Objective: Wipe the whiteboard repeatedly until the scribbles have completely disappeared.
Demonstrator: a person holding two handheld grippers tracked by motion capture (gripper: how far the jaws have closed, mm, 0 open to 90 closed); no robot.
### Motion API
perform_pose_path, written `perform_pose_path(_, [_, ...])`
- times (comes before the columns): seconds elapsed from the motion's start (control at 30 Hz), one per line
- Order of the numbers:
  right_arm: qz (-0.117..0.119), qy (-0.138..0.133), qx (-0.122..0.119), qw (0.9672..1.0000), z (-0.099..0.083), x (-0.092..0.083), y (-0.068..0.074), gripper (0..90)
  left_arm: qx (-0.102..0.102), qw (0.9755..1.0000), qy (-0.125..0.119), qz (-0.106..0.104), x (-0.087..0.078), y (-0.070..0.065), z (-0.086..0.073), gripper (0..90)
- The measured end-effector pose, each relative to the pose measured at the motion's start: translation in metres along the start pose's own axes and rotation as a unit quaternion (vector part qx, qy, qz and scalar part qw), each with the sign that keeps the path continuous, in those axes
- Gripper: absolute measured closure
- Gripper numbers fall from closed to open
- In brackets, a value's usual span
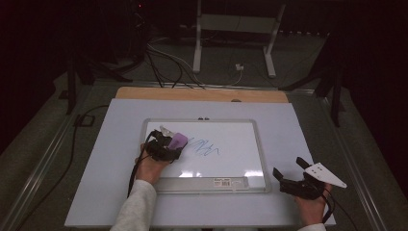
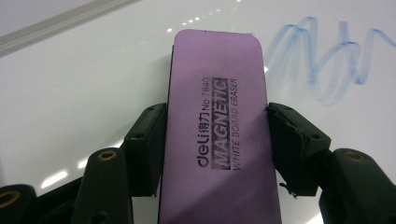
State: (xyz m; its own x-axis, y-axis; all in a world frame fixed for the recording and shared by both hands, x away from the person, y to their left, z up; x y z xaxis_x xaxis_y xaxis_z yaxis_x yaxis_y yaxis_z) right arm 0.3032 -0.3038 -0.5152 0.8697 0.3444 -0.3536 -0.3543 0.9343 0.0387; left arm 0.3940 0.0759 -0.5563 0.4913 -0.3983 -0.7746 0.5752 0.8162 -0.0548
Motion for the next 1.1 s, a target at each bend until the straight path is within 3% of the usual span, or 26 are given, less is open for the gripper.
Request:
perform_pose_path(0.1, [0.000,0.000,0.001,1.0000,0.000,0.000,0.000,0.2,0.019,0.9997,0.002,-0.018,0.001,-0.015,0.000,42.1])
perform_pose_path(0.2, [0.000,0.000,0.001,1.0000,0.000,0.000,-0.001,0.2,0.044,0.9967,0.004,-0.068,0.001,-0.036,-0.002,42.1])
perform_pose_path(0.33, [-0.001,0.000,0.001,1.0000,0.000,-0.001,0.000,0.2,0.047,0.9963,0.004,-0.071,0.002,-0.039,-0.002,42.1])
perform_pose_path(0.47, [-0.002,-0.001,0.002,1.0000,0.000,-0.001,-0.002,0.2,0.033,0.9984,0.001,-0.047,0.003,-0.026,0.001,42.1])
perform_pose_path(0.6, [-0.003,-0.001,0.003,1.0000,0.000,-0.002,-0.002,0.2,0.003,0.9998,-0.002,-0.018,0.003,-0.005,0.003,42.1])
perform_pose_path(0.8, [-0.003,-0.001,0.003,1.0000,0.000,-0.002,-0.002,0.3,-0.039,0.9989,-0.008,0.025,0.003,0.024,0.004,42.1])
perform_pose_path(0.9, [-0.002,-0.001,0.003,1.0000,0.000,-0.001,-0.002,0.2,-0.051,0.9984,-0.010,0.023,0.004,0.027,0.005,42.1])
perform_pose_path(1.1, [-0.002,0.001,0.001,1.0000,0.000,-0.001,-0.001,0.2,-0.043,0.9989,-0.007,0.018,0.005,0.021,0.006,42.1])
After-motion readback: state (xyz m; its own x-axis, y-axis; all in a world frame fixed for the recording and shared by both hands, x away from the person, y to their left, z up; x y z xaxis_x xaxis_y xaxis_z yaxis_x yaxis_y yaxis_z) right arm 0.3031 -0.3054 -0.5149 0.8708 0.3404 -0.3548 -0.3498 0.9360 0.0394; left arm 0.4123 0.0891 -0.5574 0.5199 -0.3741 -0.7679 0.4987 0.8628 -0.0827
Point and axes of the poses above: each handheld gripper's, and its own axes: x roughly forward along the jaws, z roughly out of its top, y roughly to its left, the point moved 8 cm from there along x, roughly forward along the jaws, and after that the axes turned 3 degrees about -z, right-handed, at the moved point
